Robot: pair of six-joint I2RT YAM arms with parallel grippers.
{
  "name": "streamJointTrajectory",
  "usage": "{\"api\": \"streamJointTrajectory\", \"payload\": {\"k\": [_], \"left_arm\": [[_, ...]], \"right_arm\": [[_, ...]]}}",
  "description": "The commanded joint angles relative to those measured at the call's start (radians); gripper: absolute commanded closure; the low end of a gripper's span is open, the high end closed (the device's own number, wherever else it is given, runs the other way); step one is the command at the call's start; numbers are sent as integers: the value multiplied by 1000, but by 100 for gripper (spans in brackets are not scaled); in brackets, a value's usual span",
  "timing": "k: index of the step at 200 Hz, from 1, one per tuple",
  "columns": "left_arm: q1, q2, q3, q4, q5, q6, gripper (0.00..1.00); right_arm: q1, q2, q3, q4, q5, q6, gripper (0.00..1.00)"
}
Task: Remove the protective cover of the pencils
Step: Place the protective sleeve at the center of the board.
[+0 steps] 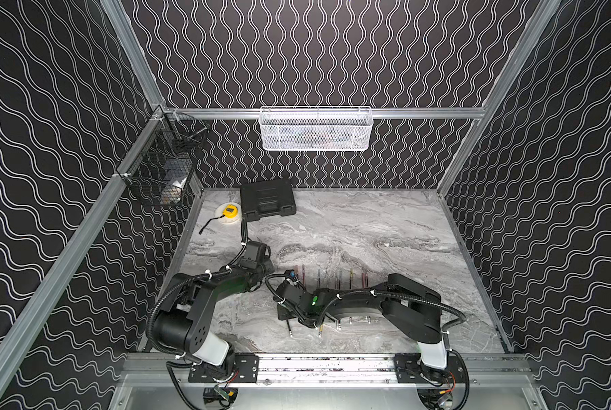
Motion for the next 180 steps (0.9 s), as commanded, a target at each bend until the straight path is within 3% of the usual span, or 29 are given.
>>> {"api": "streamJointTrajectory", "payload": {"k": [1, 23, 117, 180], "left_arm": [[1, 30, 35, -171, -31, -21, 85], [1, 42, 63, -235, -50, -26, 79], [0, -1, 62, -229, -21, -17, 74], [-1, -76, 82, -289, -24, -16, 54]], "right_arm": [[-1, -5, -7, -21, 13, 16, 100], [1, -7, -3, -26, 16, 16, 100], [-6, 5, 33, -43, 10, 12, 100], [-16, 72, 99, -69, -11, -16, 100]]}}
